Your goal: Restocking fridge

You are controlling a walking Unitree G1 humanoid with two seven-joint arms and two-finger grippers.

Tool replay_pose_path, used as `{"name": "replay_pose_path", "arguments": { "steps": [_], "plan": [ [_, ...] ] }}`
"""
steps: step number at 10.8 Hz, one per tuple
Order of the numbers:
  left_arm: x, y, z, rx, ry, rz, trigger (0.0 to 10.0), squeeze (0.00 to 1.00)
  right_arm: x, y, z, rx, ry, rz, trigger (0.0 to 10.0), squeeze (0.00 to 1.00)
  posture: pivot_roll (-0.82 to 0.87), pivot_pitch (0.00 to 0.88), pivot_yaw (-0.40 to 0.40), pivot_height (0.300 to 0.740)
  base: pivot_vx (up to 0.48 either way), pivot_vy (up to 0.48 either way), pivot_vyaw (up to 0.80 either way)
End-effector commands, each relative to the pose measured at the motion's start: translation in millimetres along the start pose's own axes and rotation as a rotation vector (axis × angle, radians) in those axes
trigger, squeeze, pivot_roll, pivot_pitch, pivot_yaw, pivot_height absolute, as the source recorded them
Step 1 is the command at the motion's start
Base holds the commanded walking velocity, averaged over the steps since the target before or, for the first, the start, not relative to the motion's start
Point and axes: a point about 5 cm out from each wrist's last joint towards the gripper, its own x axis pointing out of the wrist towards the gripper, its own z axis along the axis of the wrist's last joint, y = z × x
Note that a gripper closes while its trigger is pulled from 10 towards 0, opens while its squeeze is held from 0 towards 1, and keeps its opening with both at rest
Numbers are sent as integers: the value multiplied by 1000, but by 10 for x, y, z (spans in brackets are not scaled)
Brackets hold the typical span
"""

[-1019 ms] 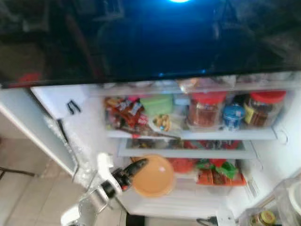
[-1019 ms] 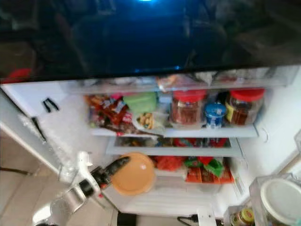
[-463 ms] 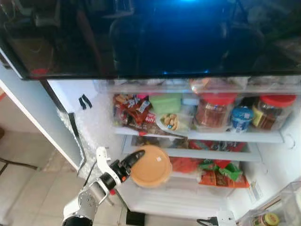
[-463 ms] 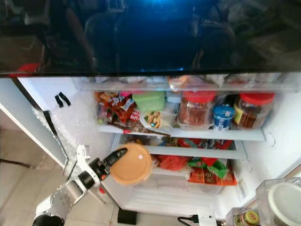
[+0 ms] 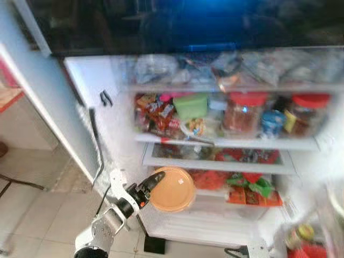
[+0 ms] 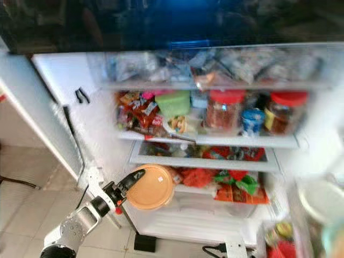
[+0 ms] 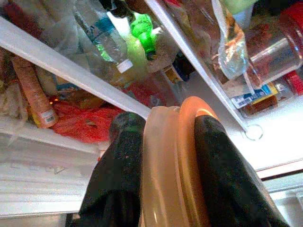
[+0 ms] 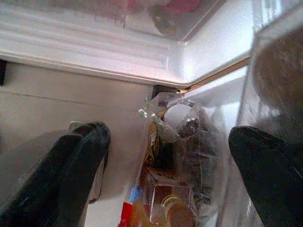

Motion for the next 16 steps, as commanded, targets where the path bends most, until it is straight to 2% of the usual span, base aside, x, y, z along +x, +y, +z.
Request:
{"name": "replay_pose_path", "arguments": {
  "steps": [1,8,9,16],
  "plan": [
    [45,-21,77,14,-28,-4,10000,0,-20,35,-83,10,34,16,10000,0,-139,0,93,675,0,0,0],
    [94,-27,107,20,-57,8,10000,0,-18,47,-86,25,42,56,10000,0,-144,0,95,675,0,0,0],
    [124,-30,133,25,-73,13,10000,0,-17,48,-69,29,26,69,10000,0,-143,0,95,660,0,0,0],
    [268,-45,195,57,-98,37,10000,0,-15,46,-61,31,19,76,10000,0,-136,1,87,660,0,0,0]
  ]
}}
